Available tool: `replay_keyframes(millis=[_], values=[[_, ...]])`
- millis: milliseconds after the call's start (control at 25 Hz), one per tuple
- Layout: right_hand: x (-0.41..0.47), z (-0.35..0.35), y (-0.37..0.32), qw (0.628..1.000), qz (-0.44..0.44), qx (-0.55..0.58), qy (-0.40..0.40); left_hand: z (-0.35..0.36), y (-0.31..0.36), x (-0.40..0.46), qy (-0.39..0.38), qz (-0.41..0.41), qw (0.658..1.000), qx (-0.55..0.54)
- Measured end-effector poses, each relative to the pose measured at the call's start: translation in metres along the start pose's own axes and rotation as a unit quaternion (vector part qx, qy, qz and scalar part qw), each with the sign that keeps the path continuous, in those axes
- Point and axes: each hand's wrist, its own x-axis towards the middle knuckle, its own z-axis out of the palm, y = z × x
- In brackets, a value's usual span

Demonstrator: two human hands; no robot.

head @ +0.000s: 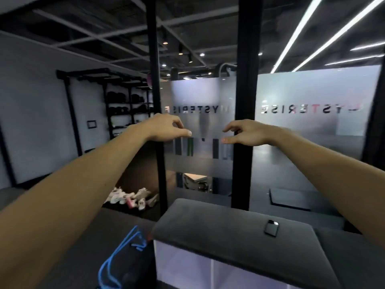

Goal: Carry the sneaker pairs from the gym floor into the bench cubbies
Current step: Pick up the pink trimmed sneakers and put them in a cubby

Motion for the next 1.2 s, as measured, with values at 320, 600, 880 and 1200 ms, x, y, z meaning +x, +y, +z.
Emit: replay_keyframes(millis=[320, 600, 880, 1200], values=[[0.055, 0.081, -0.128, 0.988, -0.136, 0.002, -0.073, -0.037, -0.104, -0.124, 0.004, -0.156, 0.986, 0.057], [0.120, 0.155, -0.277, 0.971, -0.221, 0.020, -0.085, -0.085, -0.229, -0.204, 0.016, -0.244, 0.967, 0.069], [0.193, 0.225, -0.390, 0.969, -0.228, 0.052, -0.081, -0.115, -0.358, -0.230, 0.004, -0.251, 0.965, 0.081], [0.318, 0.278, -0.429, 0.976, -0.206, 0.003, -0.073, -0.095, -0.503, -0.176, -0.008, -0.239, 0.968, 0.074]])
